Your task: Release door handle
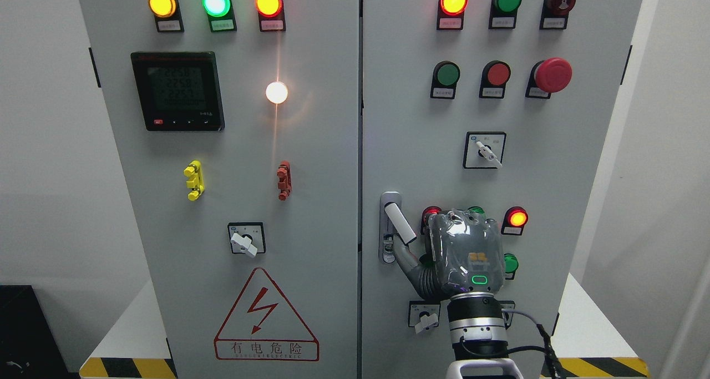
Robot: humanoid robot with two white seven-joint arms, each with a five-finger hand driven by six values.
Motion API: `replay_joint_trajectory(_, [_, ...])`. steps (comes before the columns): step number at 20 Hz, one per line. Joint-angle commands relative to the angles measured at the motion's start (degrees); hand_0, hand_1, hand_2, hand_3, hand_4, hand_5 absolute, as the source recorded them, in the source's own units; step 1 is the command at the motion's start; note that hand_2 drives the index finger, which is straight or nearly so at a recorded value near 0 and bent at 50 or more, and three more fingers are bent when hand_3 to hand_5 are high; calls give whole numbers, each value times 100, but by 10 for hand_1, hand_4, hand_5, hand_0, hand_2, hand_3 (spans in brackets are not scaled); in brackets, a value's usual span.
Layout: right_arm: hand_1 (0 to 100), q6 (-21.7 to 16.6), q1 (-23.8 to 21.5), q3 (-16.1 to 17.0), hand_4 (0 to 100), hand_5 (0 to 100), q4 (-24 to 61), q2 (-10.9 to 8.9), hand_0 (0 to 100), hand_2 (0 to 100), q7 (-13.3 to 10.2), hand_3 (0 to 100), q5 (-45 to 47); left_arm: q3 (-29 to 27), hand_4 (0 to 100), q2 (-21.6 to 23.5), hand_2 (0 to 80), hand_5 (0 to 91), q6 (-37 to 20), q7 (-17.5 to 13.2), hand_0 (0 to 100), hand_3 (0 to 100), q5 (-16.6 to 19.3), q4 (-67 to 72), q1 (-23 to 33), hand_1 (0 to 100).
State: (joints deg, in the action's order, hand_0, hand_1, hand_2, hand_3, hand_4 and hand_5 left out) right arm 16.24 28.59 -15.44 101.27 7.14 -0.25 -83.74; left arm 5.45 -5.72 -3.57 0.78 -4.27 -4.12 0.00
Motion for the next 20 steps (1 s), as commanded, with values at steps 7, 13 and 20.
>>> replay_joint_trajectory(7, [421,2,24,6,1000,1000,16,-2,422,927,-2,1000,-2,0,0,0,0,0,-4,1,120,0,-3,-1,97,556])
replay_joint_trajectory(13, [407,2,24,6,1000,1000,51,-2,430,927,-10,1000,-2,0,0,0,0,0,-4,1,120,0,5,-1,97,556])
replay_joint_trajectory(20, [400,2,24,41,1000,1000,60,-2,436,927,-19,1000,-2,0,0,0,0,0,-4,1,120,0,5,-1,97,556])
